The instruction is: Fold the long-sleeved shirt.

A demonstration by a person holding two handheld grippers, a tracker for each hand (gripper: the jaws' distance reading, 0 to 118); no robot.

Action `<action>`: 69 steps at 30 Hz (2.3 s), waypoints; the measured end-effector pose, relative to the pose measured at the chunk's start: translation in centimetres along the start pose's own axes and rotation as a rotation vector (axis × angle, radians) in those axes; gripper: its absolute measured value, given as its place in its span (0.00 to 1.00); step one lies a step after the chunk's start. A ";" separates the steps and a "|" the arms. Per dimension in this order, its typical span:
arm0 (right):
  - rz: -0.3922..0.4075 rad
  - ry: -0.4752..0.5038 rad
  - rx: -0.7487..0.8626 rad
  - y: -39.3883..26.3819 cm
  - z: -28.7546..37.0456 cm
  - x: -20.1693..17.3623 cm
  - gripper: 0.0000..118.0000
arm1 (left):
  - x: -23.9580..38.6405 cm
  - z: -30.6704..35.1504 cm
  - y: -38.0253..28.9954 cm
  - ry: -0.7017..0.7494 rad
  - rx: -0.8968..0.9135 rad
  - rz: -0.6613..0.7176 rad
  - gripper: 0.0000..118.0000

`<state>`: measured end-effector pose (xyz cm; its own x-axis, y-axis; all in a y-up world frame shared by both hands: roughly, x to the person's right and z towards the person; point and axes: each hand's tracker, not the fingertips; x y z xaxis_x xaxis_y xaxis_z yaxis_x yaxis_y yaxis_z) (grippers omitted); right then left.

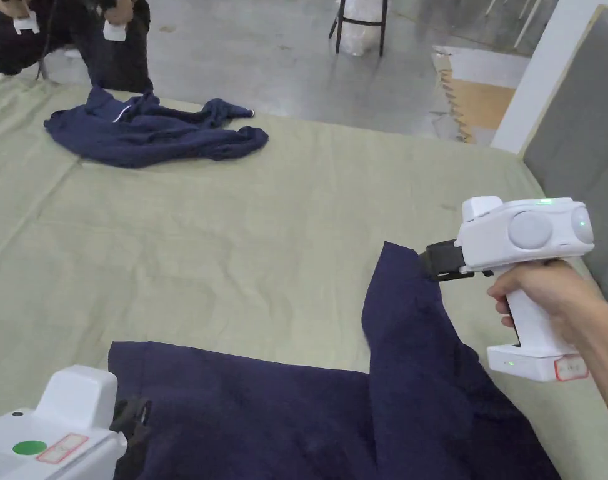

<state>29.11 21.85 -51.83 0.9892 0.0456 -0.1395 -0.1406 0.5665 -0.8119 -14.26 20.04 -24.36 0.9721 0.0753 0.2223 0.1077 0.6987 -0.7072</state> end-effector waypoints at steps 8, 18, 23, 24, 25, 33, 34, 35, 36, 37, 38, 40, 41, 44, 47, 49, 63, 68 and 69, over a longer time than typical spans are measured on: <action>0.001 0.002 -0.217 1.1 -12.3 -1.5 0.50 | -0.5 -1.9 -1.7 0.015 -0.051 0.018 0.04; -0.036 0.067 0.036 -1.0 1.3 -1.6 0.04 | 0.0 2.7 -2.2 0.015 -0.020 0.050 0.04; 0.005 0.111 0.213 -7.9 14.6 -2.7 0.04 | 0.5 6.9 -2.6 0.012 0.028 0.024 0.04; 0.004 0.125 0.232 -9.5 16.5 -3.0 0.04 | 0.6 7.6 -2.8 0.010 0.034 0.023 0.04; -0.002 0.132 0.244 -11.5 18.3 -3.4 0.04 | 0.5 8.2 -3.1 0.006 0.041 0.023 0.04; -0.029 0.126 0.043 -27.5 17.4 -6.9 0.04 | 1.3 11.4 -5.6 -0.024 0.040 0.034 0.04; -0.045 0.136 -0.027 -29.0 15.6 -7.1 0.04 | 1.4 11.6 -5.8 -0.024 0.035 0.036 0.04; -0.039 0.142 -0.101 -30.0 13.8 -7.5 0.04 | 1.6 11.8 -6.0 -0.023 0.032 0.036 0.04; -0.014 0.143 -0.166 -31.0 11.9 -7.8 0.04 | 1.7 12.1 -6.1 -0.019 0.029 0.035 0.04; 0.011 0.128 -0.200 -31.7 10.4 -8.1 0.04 | 1.8 12.3 -6.2 -0.017 0.028 0.033 0.04; 0.022 0.116 -0.197 -32.3 9.4 -8.2 0.04 | 1.9 12.6 -6.3 -0.018 0.029 0.030 0.04; -0.085 0.130 -0.154 -30.6 10.9 -7.4 0.05 | 2.2 13.1 -6.4 -0.018 0.031 0.024 0.04; -0.063 0.132 -0.157 -30.1 11.2 -7.4 0.08 | 2.2 13.3 -6.5 -0.017 0.032 0.022 0.04; -0.006 0.078 -0.049 -30.5 14.7 -7.9 0.79 | 2.4 13.4 -6.6 -0.021 0.035 0.028 0.04; -0.094 0.114 0.082 -32.1 19.9 -7.8 0.99 | 2.5 13.8 -6.7 -0.024 0.042 0.031 0.04; -0.166 0.113 0.091 -32.6 22.2 -7.1 0.79 | 2.4 13.1 -6.5 -0.032 0.033 0.039 0.04; -0.206 0.044 0.005 -34.2 21.9 -4.5 0.01 | -3.1 -8.4 7.5 0.125 -0.199 0.052 0.85; -0.230 0.026 -0.035 -33.5 19.9 -3.3 0.01 | -4.0 -15.1 7.2 0.180 -0.363 0.025 0.71; -0.232 0.022 -0.036 -33.1 19.7 -3.0 0.01 | -4.4 -15.8 6.8 0.175 -0.394 0.050 0.69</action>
<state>31.58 19.16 -13.35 0.9941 -0.1004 0.0414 0.0887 0.5303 -0.8431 -14.51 13.18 -40.77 0.9952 -0.0431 0.0882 0.0979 0.3695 -0.9240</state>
